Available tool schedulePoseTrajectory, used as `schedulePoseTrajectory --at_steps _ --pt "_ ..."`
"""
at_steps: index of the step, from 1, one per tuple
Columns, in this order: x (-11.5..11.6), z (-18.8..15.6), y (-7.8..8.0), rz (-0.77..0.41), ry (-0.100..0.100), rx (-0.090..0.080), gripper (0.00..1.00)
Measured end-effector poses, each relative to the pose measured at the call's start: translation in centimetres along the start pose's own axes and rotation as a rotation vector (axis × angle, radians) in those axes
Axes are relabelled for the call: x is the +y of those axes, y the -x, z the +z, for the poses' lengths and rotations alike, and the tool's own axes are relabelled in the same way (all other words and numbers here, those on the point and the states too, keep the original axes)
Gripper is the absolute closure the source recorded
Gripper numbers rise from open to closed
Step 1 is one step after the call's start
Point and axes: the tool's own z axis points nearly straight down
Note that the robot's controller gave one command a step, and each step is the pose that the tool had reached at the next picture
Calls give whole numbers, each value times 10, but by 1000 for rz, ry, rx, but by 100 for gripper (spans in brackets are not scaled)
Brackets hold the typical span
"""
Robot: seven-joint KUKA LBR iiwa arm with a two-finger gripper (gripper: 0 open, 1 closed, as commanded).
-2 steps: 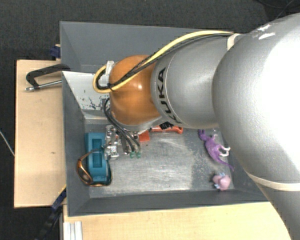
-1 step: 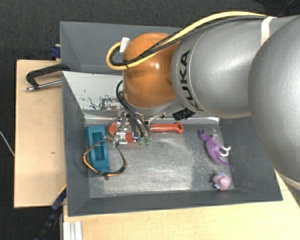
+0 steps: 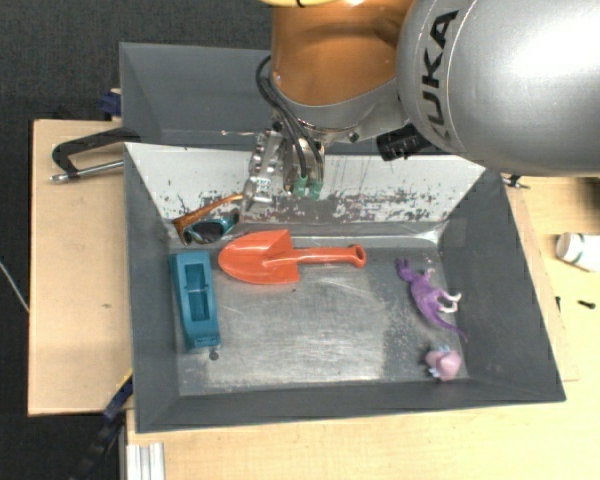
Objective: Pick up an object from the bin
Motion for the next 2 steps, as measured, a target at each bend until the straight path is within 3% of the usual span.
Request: schedulePoseTrajectory --at_steps 1,2 --pt "0 0 0 0 0 0 100" --pt "0 49 -13 24 1 -2 100"
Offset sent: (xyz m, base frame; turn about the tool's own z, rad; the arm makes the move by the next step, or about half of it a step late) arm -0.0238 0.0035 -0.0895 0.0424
